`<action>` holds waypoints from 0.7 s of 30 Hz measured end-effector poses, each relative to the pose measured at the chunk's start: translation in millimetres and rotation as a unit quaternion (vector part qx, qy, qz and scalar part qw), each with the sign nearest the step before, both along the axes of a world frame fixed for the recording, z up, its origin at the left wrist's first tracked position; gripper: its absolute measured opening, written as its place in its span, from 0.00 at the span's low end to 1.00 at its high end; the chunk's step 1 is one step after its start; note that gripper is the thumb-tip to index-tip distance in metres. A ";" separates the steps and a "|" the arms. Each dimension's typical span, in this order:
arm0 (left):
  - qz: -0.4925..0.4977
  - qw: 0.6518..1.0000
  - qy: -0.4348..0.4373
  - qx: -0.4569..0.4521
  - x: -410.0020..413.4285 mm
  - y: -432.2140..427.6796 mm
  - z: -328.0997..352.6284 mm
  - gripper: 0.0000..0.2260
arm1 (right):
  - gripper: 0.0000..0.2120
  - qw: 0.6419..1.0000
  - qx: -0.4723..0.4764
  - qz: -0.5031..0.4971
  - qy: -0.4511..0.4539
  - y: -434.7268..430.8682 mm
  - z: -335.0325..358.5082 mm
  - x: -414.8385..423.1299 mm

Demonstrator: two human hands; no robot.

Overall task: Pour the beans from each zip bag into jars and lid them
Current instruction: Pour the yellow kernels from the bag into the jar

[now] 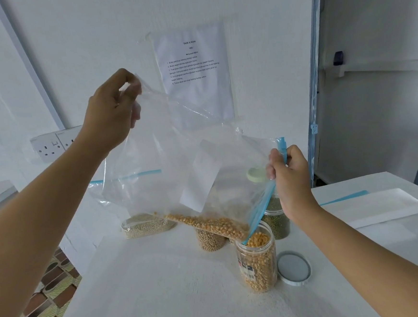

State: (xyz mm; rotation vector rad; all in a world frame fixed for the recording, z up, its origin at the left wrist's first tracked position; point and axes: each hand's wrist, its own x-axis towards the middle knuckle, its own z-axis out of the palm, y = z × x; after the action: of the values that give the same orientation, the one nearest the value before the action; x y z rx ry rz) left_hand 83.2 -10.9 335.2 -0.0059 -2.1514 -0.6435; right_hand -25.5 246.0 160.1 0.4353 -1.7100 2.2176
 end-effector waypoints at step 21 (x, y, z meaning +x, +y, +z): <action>0.039 0.998 -0.011 -0.057 -2.0 -6.4 -9.4 0.08 | 0.14 1.000 0.010 -0.003 0.007 -2.7 -2.4 -7.0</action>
State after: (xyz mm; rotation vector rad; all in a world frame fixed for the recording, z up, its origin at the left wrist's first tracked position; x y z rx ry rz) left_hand 81.2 -17.3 325.8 0.0241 -2.1955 -0.4778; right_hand -32.5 243.3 157.7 0.4487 -1.7255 2.1893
